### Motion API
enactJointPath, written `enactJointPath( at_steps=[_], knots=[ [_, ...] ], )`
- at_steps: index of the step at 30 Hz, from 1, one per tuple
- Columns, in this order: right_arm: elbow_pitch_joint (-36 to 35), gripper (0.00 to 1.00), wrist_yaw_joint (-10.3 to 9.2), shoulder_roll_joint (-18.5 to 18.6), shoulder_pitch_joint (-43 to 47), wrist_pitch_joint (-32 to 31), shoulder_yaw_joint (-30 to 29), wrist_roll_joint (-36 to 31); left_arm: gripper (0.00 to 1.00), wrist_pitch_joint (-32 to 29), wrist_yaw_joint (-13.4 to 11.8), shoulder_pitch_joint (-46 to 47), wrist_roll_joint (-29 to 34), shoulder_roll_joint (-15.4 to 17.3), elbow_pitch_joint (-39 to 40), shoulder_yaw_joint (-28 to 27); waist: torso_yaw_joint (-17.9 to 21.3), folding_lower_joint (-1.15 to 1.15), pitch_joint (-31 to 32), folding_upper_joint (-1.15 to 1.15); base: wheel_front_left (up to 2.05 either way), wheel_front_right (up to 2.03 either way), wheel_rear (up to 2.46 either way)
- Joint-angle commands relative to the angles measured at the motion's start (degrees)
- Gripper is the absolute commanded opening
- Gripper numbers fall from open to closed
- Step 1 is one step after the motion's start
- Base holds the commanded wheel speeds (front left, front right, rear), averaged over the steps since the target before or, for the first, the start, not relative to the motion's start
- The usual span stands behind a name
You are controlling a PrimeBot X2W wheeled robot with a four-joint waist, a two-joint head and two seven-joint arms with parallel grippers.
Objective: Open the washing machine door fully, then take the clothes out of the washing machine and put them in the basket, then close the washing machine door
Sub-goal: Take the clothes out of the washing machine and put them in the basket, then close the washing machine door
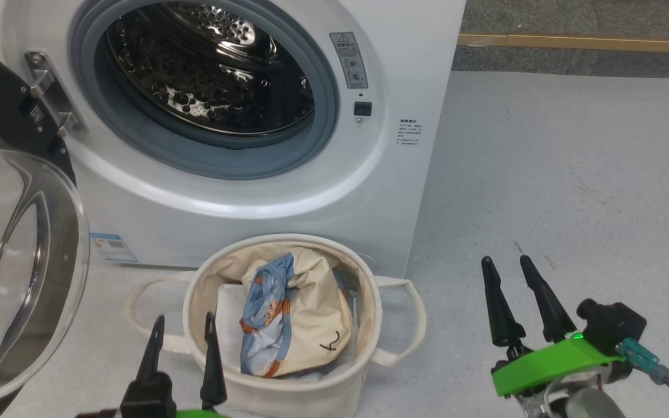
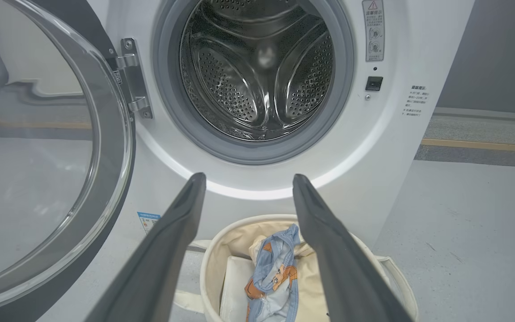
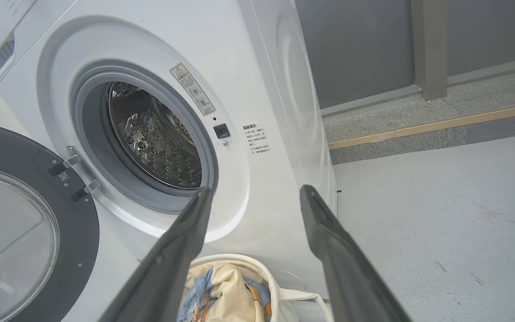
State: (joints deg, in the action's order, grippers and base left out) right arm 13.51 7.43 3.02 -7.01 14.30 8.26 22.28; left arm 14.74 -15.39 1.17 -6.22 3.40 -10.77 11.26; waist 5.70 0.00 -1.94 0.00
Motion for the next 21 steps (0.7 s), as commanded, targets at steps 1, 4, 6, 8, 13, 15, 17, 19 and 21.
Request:
enactJointPath(
  at_steps=[1, 4, 6, 8, 13, 15, 17, 19, 21],
  knots=[
    [-1.44, 1.00, 0.06, -0.14, -0.83, 0.70, 1.29, -0.17, 1.00, 0.26, -0.64, 0.67, 0.14, -0.30, 1.18, -2.22, 0.07, 0.00, 0.00, 0.00, 0.00, 0.00, 0.00],
    [-1.14, 1.00, 0.06, -0.14, -0.68, 0.70, 1.33, -0.11, 1.00, 0.26, -0.87, 0.06, 0.10, -0.37, 0.39, -2.23, 0.15, 0.00, 0.04, 0.00, 0.00, 0.00, 0.00],
    [-1.06, 1.00, 0.06, -0.14, -0.60, 0.70, 1.48, 0.05, 1.00, 0.26, -0.95, -0.32, -0.14, -0.41, 0.18, -2.32, 0.22, 0.00, 0.11, 0.00, 0.00, 0.00, 0.00],
    [-1.05, 1.00, 0.06, -0.14, -0.56, 0.70, 1.83, 0.19, 1.00, 0.26, -1.07, -0.65, -0.30, -0.44, 0.23, -2.51, 0.33, 0.00, 0.21, 0.00, 0.00, 0.00, 0.00],
    [-0.77, 1.00, 0.06, -0.14, -0.43, 0.70, 2.26, 0.26, 1.00, 0.26, -0.81, -0.75, -0.39, -0.48, 1.25, -2.75, 0.30, 0.00, 0.25, 0.00, 0.00, 0.00, 0.00],
    [-0.60, 1.00, 0.06, -0.14, -0.44, 0.70, 2.41, 0.22, 1.00, 0.26, -0.78, -0.68, 0.04, -0.49, 1.34, -2.74, 0.30, 0.00, 0.27, 0.00, 0.00, 0.00, 0.00],
    [-0.52, 1.00, 0.06, -0.14, -0.46, 0.70, 2.60, 0.27, 1.00, 0.26, -0.70, -0.68, 0.15, -0.49, 1.34, -2.78, 0.33, 0.00, 0.31, 0.00, 0.00, 0.00, 0.00],
    [-0.52, 1.00, 0.06, -0.14, -0.48, 0.70, 2.70, 0.36, 1.00, 0.26, -0.61, -0.72, 0.11, -0.50, 1.27, -2.76, 0.32, 0.00, 0.33, 0.00, 0.00, 0.00, 0.00],
    [-0.52, 1.00, 0.06, -0.14, -0.48, 0.70, 2.85, 0.42, 1.00, 0.26, -0.58, -0.81, -0.16, -0.51, 1.21, -2.68, 0.25, 0.00, 0.34, 0.00, 0.00, 0.00, 0.00]
  ],
)
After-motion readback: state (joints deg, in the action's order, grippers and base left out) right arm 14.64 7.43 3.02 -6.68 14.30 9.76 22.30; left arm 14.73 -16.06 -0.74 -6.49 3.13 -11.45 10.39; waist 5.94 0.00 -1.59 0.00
